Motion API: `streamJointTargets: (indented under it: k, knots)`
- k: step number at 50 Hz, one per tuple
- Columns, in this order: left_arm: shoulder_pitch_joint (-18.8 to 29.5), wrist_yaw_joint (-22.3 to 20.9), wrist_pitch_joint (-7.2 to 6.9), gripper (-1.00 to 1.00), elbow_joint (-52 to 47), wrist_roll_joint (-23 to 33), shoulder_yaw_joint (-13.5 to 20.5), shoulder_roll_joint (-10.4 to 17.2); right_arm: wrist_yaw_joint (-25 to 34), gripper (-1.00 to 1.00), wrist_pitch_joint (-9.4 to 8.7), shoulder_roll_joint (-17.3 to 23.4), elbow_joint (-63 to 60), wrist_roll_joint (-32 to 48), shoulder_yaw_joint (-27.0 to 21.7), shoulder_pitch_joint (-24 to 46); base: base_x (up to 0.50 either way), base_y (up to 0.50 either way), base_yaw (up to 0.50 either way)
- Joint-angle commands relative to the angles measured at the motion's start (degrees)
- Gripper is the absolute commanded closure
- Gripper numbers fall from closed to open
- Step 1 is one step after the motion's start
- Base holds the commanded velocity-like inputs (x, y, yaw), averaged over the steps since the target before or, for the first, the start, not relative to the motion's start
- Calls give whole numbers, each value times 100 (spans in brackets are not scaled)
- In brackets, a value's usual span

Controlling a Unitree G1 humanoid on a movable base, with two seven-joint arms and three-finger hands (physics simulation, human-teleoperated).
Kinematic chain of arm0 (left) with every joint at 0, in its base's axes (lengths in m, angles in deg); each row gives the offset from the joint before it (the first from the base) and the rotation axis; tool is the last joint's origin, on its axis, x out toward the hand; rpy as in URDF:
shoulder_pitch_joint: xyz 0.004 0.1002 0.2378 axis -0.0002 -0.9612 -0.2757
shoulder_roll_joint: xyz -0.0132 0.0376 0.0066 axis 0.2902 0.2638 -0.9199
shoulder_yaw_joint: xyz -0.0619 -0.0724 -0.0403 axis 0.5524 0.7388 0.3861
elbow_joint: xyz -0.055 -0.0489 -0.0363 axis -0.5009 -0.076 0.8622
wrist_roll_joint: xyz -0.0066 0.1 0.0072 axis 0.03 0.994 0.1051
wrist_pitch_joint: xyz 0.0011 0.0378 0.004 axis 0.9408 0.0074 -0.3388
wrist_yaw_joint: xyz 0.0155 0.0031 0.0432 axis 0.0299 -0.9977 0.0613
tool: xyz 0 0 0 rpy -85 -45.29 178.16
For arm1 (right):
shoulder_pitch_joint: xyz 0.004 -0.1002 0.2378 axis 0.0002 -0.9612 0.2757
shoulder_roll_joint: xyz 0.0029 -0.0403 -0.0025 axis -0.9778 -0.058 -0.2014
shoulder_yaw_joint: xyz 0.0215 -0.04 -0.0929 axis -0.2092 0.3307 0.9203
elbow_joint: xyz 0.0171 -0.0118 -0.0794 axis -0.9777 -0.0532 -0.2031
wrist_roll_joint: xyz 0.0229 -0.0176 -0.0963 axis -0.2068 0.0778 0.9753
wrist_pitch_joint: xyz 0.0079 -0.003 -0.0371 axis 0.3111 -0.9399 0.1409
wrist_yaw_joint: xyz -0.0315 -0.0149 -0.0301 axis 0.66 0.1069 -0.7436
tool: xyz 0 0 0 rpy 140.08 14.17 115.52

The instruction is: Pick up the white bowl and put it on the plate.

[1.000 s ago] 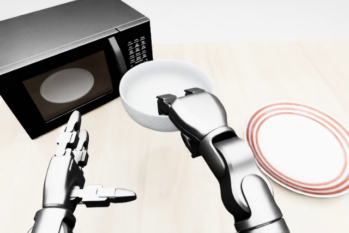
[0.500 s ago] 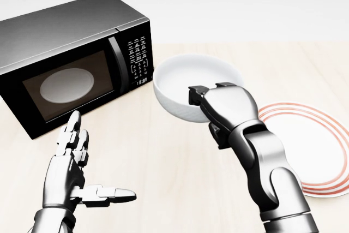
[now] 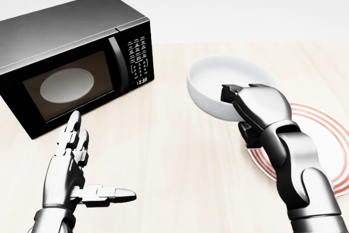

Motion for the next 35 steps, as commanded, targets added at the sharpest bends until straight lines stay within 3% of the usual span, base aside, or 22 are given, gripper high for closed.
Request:
streamJointTargets:
  k: [1,35]
  knots:
    - [0,0,0,-100,0,0,0,0,-261,100,46,286,60,-104,-255,-122,0,0,0]
    - [0,0,0,-100,0,0,0,0,-444,100,51,872,253,-446,-738,-533,0,0,0]
